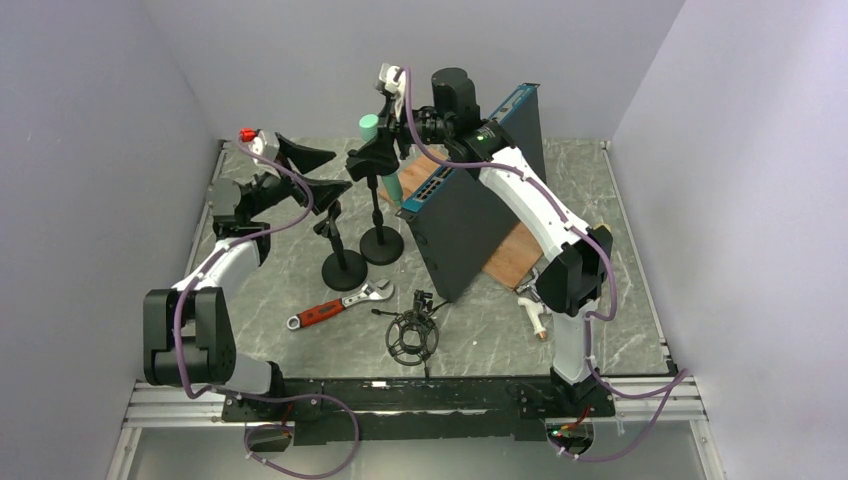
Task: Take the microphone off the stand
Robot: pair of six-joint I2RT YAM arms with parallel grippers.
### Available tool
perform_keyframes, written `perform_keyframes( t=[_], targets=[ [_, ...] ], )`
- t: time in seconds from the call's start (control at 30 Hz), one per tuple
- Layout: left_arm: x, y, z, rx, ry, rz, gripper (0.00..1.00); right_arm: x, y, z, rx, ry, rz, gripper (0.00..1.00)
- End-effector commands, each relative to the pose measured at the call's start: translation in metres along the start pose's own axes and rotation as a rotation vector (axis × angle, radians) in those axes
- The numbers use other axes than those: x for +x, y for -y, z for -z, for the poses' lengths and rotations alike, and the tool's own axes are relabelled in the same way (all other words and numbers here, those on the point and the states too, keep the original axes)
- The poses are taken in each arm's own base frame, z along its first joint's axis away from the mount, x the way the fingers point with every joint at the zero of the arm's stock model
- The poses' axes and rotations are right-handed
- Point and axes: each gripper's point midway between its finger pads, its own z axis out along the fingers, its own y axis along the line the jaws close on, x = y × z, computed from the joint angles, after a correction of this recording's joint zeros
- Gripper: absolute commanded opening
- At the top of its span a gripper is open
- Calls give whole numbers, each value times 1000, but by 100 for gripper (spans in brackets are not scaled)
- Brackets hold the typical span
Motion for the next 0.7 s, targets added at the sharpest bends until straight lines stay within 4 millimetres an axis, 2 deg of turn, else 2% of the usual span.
perform_keyframes(
  t=[0.0,0.07,0.27,0.43,0.5,0.67],
  targets=[
    [-11,15,-11,64,11,-106,99,-11,-28,0,-84,6,-39,0],
    [-4,18,-19,68,4,-92,99,-11,-30,0,-87,9,-37,0],
    [6,8,-24,38,-6,-76,99,-10,-34,0,-94,6,-37,0],
    [29,3,-37,34,-69,-71,99,-10,-34,-1,-100,5,-29,0],
    [29,2,-44,45,-79,-84,99,-9,-32,-1,-96,1,-32,0],
    [25,4,-46,71,-79,-118,99,-8,-35,1,-99,-8,-32,0]
  ],
)
